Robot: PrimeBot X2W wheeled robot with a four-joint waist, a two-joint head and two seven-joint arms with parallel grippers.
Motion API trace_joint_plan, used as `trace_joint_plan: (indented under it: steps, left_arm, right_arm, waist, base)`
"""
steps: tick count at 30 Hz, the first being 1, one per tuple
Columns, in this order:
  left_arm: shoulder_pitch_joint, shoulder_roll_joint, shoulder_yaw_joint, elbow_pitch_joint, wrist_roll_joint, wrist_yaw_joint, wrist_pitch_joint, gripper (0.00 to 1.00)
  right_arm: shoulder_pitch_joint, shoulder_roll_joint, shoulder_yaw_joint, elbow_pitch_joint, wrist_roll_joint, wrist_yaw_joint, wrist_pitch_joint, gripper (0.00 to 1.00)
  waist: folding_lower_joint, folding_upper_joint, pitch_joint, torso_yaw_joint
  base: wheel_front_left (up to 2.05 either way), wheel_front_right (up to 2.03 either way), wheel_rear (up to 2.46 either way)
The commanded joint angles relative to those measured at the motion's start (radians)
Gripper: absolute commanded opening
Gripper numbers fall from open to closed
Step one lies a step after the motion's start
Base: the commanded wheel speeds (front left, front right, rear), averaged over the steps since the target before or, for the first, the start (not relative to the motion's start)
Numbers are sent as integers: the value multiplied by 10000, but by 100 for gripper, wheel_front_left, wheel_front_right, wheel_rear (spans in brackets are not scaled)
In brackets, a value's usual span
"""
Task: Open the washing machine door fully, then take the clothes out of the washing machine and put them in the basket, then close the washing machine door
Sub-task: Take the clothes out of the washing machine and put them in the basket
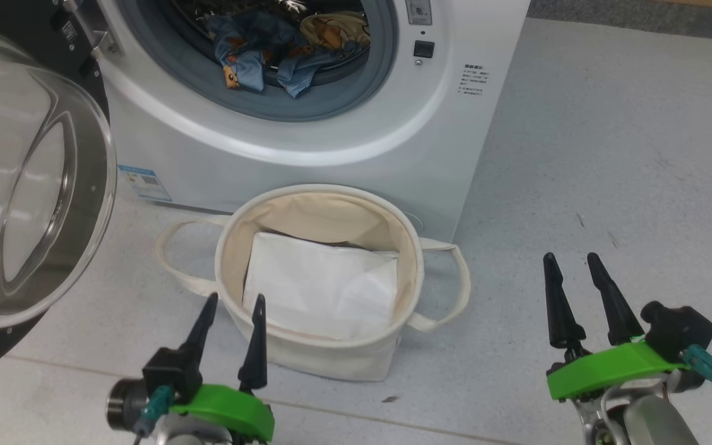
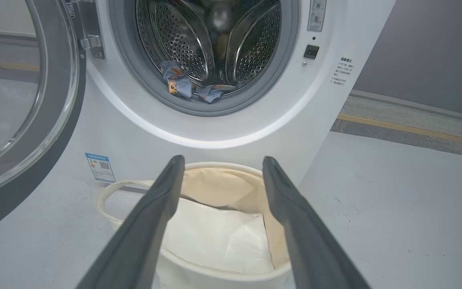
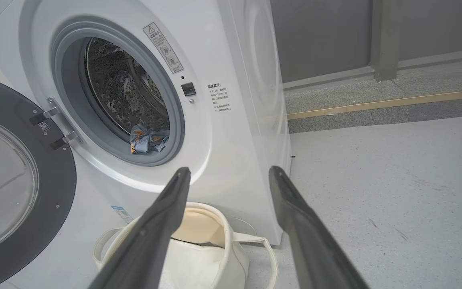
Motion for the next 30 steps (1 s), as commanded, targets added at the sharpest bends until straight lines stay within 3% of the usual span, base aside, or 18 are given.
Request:
trace_joint_plan:
  steps: [1, 12, 30]
  left_arm:
    - [-300, 124, 144, -79, -49, 29, -47, 100]
    - [-461, 124, 9, 200, -50, 138, -47, 100]
    - [-556, 139, 92, -14, 244, 260, -47, 100]
  right_arm:
    - [-313, 34, 248, -259, 83, 4, -124, 100]
    - [-293, 34, 322, -201, 123, 4, -124, 100]
    - [-341, 34, 577, -266, 146, 4, -124, 100]
  waist:
    - [0, -1, -21, -6]
    - [0, -1, -92, -13]
    - [0, -1, 194, 65]
  base:
    - [2, -1, -1]
    - [97, -59, -38]
    - [171, -159, -12]
